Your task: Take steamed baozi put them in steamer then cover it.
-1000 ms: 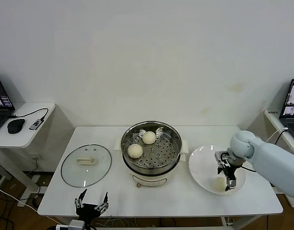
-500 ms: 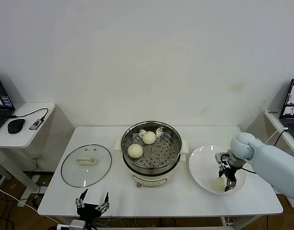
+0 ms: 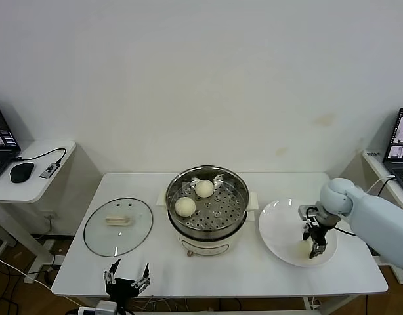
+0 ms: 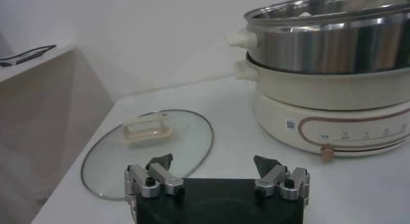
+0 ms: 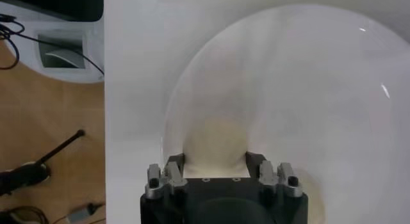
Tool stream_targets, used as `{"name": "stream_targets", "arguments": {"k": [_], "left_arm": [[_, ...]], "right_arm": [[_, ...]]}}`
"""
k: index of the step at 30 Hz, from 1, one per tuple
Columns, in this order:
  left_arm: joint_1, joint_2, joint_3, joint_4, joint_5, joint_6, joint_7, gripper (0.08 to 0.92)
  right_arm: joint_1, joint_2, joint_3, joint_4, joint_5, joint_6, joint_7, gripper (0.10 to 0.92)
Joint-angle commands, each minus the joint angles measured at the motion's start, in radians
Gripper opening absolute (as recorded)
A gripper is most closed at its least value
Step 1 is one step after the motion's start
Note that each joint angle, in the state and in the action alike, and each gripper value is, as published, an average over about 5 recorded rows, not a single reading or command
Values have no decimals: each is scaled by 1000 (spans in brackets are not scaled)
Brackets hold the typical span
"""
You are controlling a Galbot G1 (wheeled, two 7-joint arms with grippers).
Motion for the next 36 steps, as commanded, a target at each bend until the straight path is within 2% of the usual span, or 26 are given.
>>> {"name": "stream_targets", "arguments": {"k": [1, 10, 19, 26, 36], "left_arm": [[-2, 0, 1, -2, -2, 0, 0, 823], [-10, -1, 0, -6, -9, -1, -2, 823], [-17, -1, -4, -8, -11, -2, -4, 823], [-18, 3, -12, -13, -22, -2, -7, 823], [-13, -1, -8, -22, -23, -4, -10, 823]], "right_arm": [[177, 3, -57, -7, 55, 2, -16, 594], [416, 85, -137, -44, 128, 6, -44, 594], [506, 237, -167, -103, 191, 53, -94, 594], [540, 345, -183, -185, 287, 261, -137, 594], [582, 431, -223, -177, 395, 455, -162, 594]]}}
